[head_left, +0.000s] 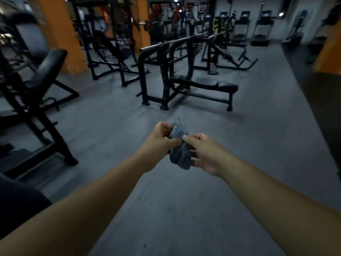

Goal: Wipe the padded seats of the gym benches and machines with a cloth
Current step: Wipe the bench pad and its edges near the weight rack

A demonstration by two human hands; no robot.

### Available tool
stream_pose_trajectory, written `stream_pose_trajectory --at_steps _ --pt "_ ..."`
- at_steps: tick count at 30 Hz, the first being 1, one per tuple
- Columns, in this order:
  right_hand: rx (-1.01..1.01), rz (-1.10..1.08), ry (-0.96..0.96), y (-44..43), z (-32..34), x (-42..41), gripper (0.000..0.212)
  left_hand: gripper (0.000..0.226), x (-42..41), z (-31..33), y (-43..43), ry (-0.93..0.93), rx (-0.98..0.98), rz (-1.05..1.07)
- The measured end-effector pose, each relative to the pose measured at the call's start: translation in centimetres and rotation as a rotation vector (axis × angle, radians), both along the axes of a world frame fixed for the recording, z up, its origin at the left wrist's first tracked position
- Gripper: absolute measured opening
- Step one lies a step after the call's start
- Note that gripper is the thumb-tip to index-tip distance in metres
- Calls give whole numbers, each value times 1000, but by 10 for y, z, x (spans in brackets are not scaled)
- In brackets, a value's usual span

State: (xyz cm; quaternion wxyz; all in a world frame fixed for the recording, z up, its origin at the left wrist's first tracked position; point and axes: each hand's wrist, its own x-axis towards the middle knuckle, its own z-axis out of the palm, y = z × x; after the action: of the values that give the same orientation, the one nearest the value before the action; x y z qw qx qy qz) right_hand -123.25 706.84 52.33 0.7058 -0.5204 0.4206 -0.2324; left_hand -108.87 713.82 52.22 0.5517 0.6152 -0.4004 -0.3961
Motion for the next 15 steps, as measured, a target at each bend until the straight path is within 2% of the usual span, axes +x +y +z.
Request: stream_pose_trajectory --at_steps 3,5,9,12,15 --pt "136 77 27 -63 -5 61 32 39 63 -12 -60 -81 -57 54" --pt "120 112 23 -111 0 103 33 43 103 -8 -99 -116 -79 72" --pt "-19 108 -26 -198 21 175 4 44 176 9 -175 -149 -25 43" --pt "-220 237 35 -261 30 223 9 49 229 25 -228 -316 72 64" --pt "-384 498 80 -326 41 277 10 65 287 32 -282 -228 53 -19"
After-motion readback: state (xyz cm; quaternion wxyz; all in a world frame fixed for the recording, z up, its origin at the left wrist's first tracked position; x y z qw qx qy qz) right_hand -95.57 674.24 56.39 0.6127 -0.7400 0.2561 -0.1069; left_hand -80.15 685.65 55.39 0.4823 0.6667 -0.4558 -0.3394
